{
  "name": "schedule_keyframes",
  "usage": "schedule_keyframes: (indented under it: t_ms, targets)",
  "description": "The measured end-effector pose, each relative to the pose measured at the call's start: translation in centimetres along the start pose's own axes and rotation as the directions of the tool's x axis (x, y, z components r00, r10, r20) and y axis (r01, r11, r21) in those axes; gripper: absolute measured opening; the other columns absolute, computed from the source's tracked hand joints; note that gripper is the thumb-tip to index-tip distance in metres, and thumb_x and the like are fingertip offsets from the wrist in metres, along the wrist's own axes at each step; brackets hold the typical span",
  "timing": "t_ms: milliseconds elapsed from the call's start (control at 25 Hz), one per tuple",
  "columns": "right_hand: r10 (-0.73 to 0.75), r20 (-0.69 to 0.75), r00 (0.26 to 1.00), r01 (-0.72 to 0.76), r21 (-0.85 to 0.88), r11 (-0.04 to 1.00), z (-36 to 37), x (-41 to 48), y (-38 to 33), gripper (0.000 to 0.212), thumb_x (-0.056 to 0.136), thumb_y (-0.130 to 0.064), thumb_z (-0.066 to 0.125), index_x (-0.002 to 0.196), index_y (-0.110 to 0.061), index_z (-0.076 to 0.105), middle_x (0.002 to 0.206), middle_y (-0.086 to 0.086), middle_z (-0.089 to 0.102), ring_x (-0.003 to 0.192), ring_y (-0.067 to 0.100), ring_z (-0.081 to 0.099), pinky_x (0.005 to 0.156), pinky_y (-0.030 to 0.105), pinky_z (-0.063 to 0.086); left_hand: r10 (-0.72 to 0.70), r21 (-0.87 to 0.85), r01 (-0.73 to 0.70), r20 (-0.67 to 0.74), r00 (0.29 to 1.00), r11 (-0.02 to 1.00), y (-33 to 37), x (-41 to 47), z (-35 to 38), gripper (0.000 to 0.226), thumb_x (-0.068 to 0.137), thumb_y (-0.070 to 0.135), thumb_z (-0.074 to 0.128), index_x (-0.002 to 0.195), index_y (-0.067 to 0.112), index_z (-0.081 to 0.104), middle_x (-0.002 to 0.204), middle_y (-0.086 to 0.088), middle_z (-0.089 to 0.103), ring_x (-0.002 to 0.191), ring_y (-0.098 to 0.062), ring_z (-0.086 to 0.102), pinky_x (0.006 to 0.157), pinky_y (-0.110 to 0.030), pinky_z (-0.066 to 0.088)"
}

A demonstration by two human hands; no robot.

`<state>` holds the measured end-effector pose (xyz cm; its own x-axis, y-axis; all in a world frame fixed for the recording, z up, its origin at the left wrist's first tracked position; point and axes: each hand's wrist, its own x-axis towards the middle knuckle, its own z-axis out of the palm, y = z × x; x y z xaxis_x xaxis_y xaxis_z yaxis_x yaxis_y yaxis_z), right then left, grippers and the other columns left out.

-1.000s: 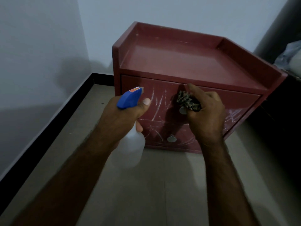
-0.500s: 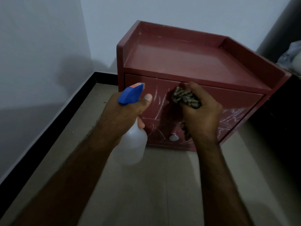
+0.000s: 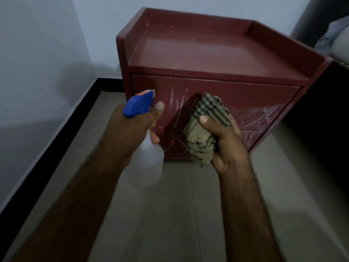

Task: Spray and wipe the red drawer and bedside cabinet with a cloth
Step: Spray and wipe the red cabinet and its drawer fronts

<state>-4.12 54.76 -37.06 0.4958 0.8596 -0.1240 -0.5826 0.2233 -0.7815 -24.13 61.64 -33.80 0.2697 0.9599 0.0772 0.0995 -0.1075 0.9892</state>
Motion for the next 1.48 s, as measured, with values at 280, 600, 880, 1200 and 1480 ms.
schedule_keyframes:
  t_ms: [280, 600, 880, 1200, 1480]
  targets:
    - [0.222, 0.035, 0.974, -0.224, 0.16, 0.961, -0.5, -0.8, 2.7, 0.062, 0.086, -0.005, 0.066, 0.146, 0.001, 0.052, 0.138, 0.027, 0.063, 0.129, 0.043, 0.061, 0.114, 0.06, 0.044, -0.005, 0.115, -0.001, 0.045, 0.999, 0.993, -1.2, -0.6, 1.0, 0.016, 0.089, 0.054, 0.068, 0.09, 0.04, 0.06, 0.075, -0.009, 0.073, 0.06, -0.022, 0.072, 0.076, -0.038, 0.054]
    - [0.098, -0.077, 0.992, -0.091, 0.091, 0.992, -2.5, -0.6, 3.0, 0.052, 0.091, 0.001, 0.065, 0.141, -0.006, 0.056, 0.132, 0.027, 0.067, 0.125, 0.046, 0.063, 0.107, 0.063, 0.049, -0.032, 0.123, 0.024, 0.064, 0.997, 0.992, -4.4, -2.3, 2.4, 0.043, 0.091, 0.043, 0.074, 0.073, 0.007, 0.058, 0.05, -0.006, 0.056, 0.046, -0.015, 0.06, 0.056, -0.025, 0.047]
    - [0.035, -0.047, 0.998, -0.035, 0.005, 0.999, -1.7, -1.1, 2.9, 0.056, 0.078, -0.002, 0.075, 0.133, -0.005, 0.064, 0.123, 0.024, 0.072, 0.114, 0.042, 0.07, 0.088, 0.046, 0.062, 0.028, 0.097, -0.032, 0.041, 0.999, 0.995, -4.3, -2.0, 2.4, 0.036, 0.09, 0.041, 0.075, 0.066, 0.02, 0.058, 0.048, 0.001, 0.054, 0.043, -0.009, 0.056, 0.049, -0.012, 0.045]
    - [-0.202, -0.258, 0.945, 0.144, -0.229, 0.963, -3.0, -1.5, 3.7, 0.098, 0.081, 0.003, 0.082, 0.157, -0.037, 0.035, 0.129, 0.001, 0.07, 0.102, 0.015, 0.076, 0.077, 0.032, 0.064, -0.015, 0.173, 0.01, 0.028, 0.999, 0.985, -3.9, -2.2, 2.0, 0.049, 0.088, 0.048, 0.073, 0.092, 0.0, 0.062, 0.066, -0.026, 0.061, 0.051, -0.019, 0.067, 0.057, -0.022, 0.05]
    - [-0.249, -0.285, 0.926, 0.159, -0.305, 0.939, -4.0, -1.0, 3.3, 0.095, 0.082, -0.001, 0.084, 0.155, -0.039, 0.038, 0.136, 0.003, 0.067, 0.108, 0.017, 0.074, 0.09, 0.044, 0.063, -0.05, 0.191, 0.047, 0.011, 0.999, 0.98, -4.1, -2.4, 1.8, 0.045, 0.089, 0.042, 0.074, 0.098, -0.001, 0.062, 0.072, -0.032, 0.06, 0.052, -0.021, 0.067, 0.056, -0.018, 0.05]
